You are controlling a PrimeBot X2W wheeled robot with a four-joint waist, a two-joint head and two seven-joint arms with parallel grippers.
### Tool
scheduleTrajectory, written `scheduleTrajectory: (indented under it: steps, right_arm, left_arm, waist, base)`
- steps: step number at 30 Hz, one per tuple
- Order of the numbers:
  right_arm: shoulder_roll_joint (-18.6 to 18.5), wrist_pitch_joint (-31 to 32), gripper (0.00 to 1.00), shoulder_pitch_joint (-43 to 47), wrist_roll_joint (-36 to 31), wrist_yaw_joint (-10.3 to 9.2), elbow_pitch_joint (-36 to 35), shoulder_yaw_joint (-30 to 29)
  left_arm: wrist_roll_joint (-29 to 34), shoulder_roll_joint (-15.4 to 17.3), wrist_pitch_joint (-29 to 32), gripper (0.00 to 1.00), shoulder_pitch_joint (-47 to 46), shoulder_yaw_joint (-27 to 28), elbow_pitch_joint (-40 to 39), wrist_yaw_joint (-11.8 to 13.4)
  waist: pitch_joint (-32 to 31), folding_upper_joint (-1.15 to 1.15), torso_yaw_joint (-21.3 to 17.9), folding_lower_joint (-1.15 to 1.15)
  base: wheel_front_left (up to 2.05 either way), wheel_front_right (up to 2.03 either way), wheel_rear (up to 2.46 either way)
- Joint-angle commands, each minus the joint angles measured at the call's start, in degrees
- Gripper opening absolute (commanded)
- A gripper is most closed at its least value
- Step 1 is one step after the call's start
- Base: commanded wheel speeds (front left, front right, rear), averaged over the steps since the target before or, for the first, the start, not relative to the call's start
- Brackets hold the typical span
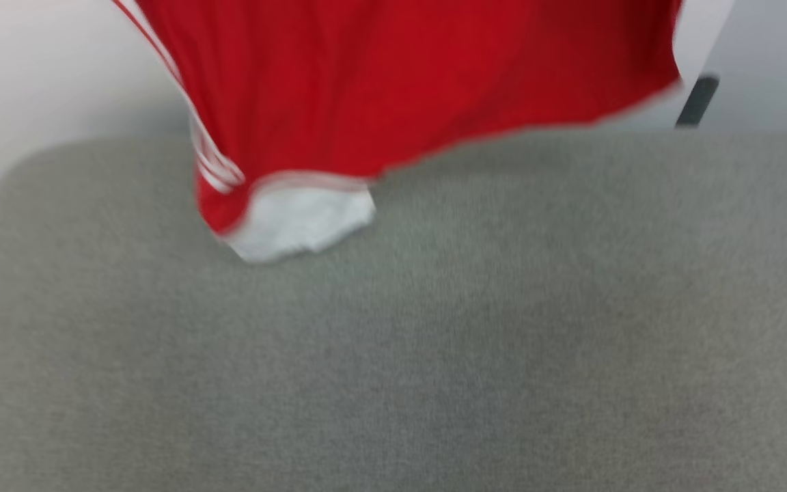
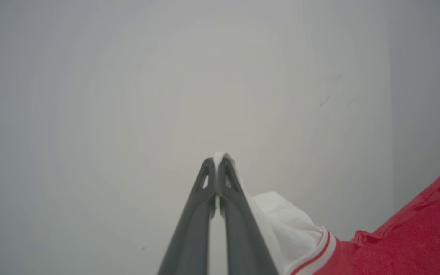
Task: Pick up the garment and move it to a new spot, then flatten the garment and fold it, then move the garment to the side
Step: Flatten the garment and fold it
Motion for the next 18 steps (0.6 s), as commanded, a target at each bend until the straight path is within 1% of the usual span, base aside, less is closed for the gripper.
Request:
scheduleTrajectory:
  steps: [1, 5, 8, 10, 12, 13, 15, 18]
  right_arm:
    - [-0.2, -1.4, 0.00, -1.3, -0.7, -0.06, 0.1, -0.4]
    - [-0.8, -8.9, 0.00, -6.4, -4.8, -0.06, 0.2, -1.0]
    - [-1.3, -12.1, 0.00, -9.6, -8.0, -0.06, 0.2, -2.6]
    - [-1.7, -12.9, 0.00, -11.3, -10.6, -0.06, 0.1, -4.1]
    - [-3.4, -13.0, 0.00, -13.4, -14.0, -0.06, -4.2, -7.0]
    - [-4.1, -13.0, 0.00, -13.1, -16.0, -0.06, -7.1, -9.0]
    - [-5.0, -12.9, 0.00, -10.8, -21.6, -0.06, -12.9, -13.3]
    - [-4.9, -12.9, 0.00, -6.7, -30.2, -0.06, -21.4, -22.0]
  left_arm:
    - [0.1, -0.1, -1.0, 0.00, -1.6, 0.2, -0.1, -0.1]
    - [0.5, 0.0, -6.5, 0.00, -8.2, 1.8, -0.1, 0.0]
    - [2.2, -0.7, -9.4, 0.00, -12.9, 2.2, -0.2, 0.5]
    - [3.0, -1.1, -10.5, 0.00, -16.3, 3.2, -1.0, 0.9]
    - [4.6, -1.3, -10.7, 0.00, -19.4, 4.4, -3.0, 0.9]
    - [5.4, -1.3, -10.8, 0.00, -20.6, 5.8, -4.4, 1.3]
    - [7.3, -1.5, -10.7, 0.00, -21.5, 9.0, -8.1, 1.7]
    - [11.6, -2.1, -10.7, 0.00, -20.6, 14.3, -13.9, 1.7]
  waist:
    - [8.7, 0.00, -1.3, 0.00]
    - [18.2, 0.00, -1.9, 0.00]
    - [25.0, 0.00, -2.1, 0.00]
    - [29.0, 0.00, -2.0, 0.00]
    - [33.0, 0.00, -1.6, 0.00]
    - [34.9, 0.00, -1.3, 0.00]
    - [38.3, 0.00, -0.6, 0.00]
    - [41.6, 0.00, 0.5, 0.00]
  base:
    - [0.00, 0.00, 0.00]
    - [0.00, 0.00, 0.00]
    - [0.00, 0.00, 0.00]
    - [0.00, 0.00, 0.00]
    - [0.00, 0.00, 0.00]
    - [0.00, 0.00, 0.00]
    - [0.00, 0.00, 0.00]
    - [0.00, 0.00, 0.00]
